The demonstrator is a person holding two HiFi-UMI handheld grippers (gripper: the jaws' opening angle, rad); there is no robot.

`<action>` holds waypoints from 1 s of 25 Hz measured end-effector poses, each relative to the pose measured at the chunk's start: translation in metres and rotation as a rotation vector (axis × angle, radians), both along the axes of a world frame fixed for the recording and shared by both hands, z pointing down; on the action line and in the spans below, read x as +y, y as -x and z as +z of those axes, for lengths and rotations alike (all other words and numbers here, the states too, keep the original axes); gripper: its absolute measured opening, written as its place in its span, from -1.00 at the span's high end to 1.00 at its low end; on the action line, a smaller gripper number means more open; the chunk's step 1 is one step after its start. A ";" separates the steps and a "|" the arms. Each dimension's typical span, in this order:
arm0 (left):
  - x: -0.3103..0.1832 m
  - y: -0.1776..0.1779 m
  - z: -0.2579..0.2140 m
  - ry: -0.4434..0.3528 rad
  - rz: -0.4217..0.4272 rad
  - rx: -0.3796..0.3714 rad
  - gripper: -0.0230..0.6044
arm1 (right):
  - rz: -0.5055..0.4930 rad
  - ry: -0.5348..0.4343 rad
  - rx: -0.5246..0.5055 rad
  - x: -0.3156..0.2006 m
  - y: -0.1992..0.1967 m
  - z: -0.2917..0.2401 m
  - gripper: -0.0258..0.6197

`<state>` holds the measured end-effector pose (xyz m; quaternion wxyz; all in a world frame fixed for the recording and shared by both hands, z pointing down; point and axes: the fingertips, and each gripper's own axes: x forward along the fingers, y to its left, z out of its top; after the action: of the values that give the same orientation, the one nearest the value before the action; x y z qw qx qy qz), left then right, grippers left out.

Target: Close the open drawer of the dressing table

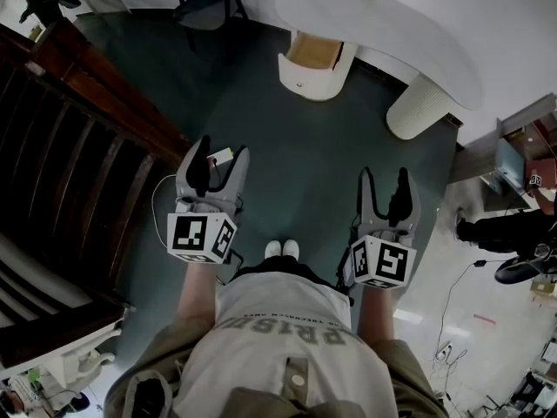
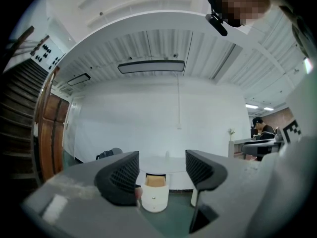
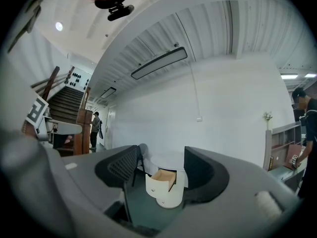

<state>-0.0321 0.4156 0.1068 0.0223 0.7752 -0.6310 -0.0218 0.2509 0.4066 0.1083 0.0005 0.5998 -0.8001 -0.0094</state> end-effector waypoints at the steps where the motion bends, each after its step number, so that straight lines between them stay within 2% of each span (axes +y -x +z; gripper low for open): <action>1: -0.002 -0.002 0.000 -0.002 -0.002 -0.002 -0.05 | -0.003 0.002 -0.002 -0.002 -0.002 0.001 0.02; 7: -0.010 -0.006 0.001 -0.004 -0.025 -0.016 -0.05 | -0.018 0.007 -0.006 -0.020 -0.010 0.007 0.02; 13: -0.027 0.012 0.019 0.042 -0.053 -0.017 -0.05 | -0.050 0.042 0.028 -0.040 0.010 0.023 0.02; 20: -0.075 0.033 0.040 0.075 -0.041 -0.004 -0.05 | -0.041 0.082 0.031 -0.084 0.034 0.046 0.02; 25: -0.120 0.045 0.035 0.057 -0.011 -0.011 -0.05 | -0.028 0.072 0.037 -0.122 0.050 0.042 0.02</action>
<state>-0.0770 0.2956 0.1415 0.0408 0.7709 -0.6356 0.0003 0.2011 0.2845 0.1504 0.0368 0.5880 -0.8080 0.0081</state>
